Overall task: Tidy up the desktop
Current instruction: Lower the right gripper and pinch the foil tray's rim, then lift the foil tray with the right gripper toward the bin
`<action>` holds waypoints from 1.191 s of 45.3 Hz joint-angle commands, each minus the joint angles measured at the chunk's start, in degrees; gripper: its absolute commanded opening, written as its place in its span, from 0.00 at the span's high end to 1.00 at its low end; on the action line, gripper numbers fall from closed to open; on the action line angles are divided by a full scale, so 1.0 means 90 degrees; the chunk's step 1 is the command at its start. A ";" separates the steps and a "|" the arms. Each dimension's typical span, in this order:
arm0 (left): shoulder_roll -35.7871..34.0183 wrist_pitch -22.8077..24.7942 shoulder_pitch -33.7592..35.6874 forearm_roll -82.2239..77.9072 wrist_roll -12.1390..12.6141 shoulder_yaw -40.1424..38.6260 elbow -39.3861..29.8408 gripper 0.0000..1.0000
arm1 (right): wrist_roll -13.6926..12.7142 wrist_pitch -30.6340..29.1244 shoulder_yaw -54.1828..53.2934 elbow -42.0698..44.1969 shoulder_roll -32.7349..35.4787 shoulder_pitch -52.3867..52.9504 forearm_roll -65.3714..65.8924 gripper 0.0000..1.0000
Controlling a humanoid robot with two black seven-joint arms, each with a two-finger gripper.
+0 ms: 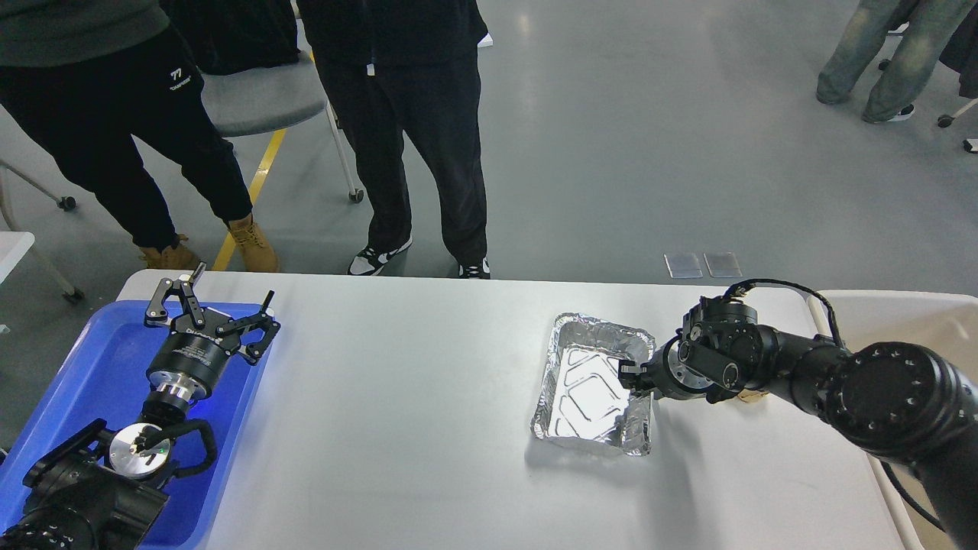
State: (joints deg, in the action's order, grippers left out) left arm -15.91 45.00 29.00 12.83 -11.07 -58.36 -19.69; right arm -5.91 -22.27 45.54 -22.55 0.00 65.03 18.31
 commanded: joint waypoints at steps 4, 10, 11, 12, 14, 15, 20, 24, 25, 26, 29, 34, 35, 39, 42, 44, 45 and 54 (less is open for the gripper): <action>0.0000 0.0000 0.0000 0.0000 0.0000 0.0000 0.0000 0.00 | 0.0003 -0.0084 -0.0001 -0.0033 0.0000 0.0079 0.0006 1.00; 0.0000 0.0000 0.0000 0.0000 0.0000 0.0000 0.0000 0.00 | 0.0003 -0.0415 -0.0011 -0.0033 0.0000 0.0294 -0.0013 1.00; 0.0000 0.0000 0.0000 0.0000 0.0000 0.0000 0.0000 0.00 | 0.0003 -0.0493 -0.0011 -0.0033 0.0000 0.0333 -0.0023 1.00; 0.0000 0.0000 0.0000 0.0000 0.0000 0.0000 0.0000 0.00 | 0.0003 -0.0562 -0.0011 -0.0043 0.0000 0.0391 -0.0033 1.00; 0.0000 0.0000 0.0000 0.0000 0.0000 0.0000 0.0000 0.00 | 0.0003 -0.0689 -0.0031 -0.0111 0.0000 0.0518 -0.0042 1.00; 0.0000 0.0000 0.0000 0.0000 0.0000 0.0000 0.0000 0.00 | 0.0003 -0.0747 -0.0050 -0.0160 0.0000 0.0577 -0.0062 1.00; 0.0000 0.0000 0.0000 0.0000 0.0000 0.0000 0.0000 0.00 | 0.0003 -0.0953 -0.0167 -0.0433 0.0000 0.1006 -0.0091 1.00; 0.0000 0.0000 0.0000 0.0000 0.0000 0.0000 0.0000 0.00 | -0.0007 -0.1236 -0.0177 -0.0755 0.0000 0.1387 -0.0111 1.00; 0.0000 0.0000 0.0000 0.0000 0.0000 0.0000 0.0000 0.00 | -0.0017 -0.1314 -0.0177 -0.0843 0.0000 0.1504 -0.0111 1.00; 0.0000 0.0000 0.0000 0.0000 0.0000 0.0000 0.0000 0.00 | -0.0027 -0.1372 -0.0177 -0.0921 0.0000 0.1621 -0.0121 1.00; 0.0000 0.0000 0.0000 0.0000 0.0000 0.0000 0.0000 0.00 | -0.0066 -0.1538 -0.0167 -0.1223 0.0000 0.1982 -0.0130 1.00; 0.0000 0.0000 0.0000 0.0000 0.0000 0.0000 0.0000 0.00 | -0.0075 -0.1724 -0.0080 -0.1780 0.0370 0.2607 -0.0130 1.00; 0.0000 0.0000 0.0000 0.0000 0.0000 0.0000 0.0000 0.00 | -0.0075 -0.1763 -0.0079 -0.1878 0.0458 0.2725 -0.0130 1.00; 0.0000 0.0000 0.0000 -0.0010 0.0000 0.0000 0.0000 0.00 | -0.0085 -0.1988 -0.0031 -0.2220 0.0761 0.3184 -0.0121 1.00; 0.0000 0.0000 0.0000 0.0000 0.0010 0.0000 0.0000 0.00 | -0.0085 -0.2086 0.0125 -0.2513 0.0995 0.3506 -0.0121 1.00; 0.0000 0.0000 0.0000 -0.0010 0.0000 0.0010 0.0000 0.00 | -0.0085 -0.2096 0.0262 -0.2708 0.1132 0.3760 -0.0121 1.00; 0.0000 0.0000 0.0000 0.0000 0.0000 0.0010 0.0000 0.00 | -0.0085 -0.2115 0.0320 -0.2815 0.1191 0.3887 -0.0130 1.00; 0.0000 0.0000 0.0000 0.0000 0.0000 0.0000 0.0000 0.00 | -0.0105 -0.2379 0.0818 -0.3743 0.1738 0.5215 -0.0247 1.00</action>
State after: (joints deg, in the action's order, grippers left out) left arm -15.91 45.00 29.00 12.79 -11.07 -58.36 -19.69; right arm -6.62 -40.53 48.29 -46.74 9.87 98.70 17.15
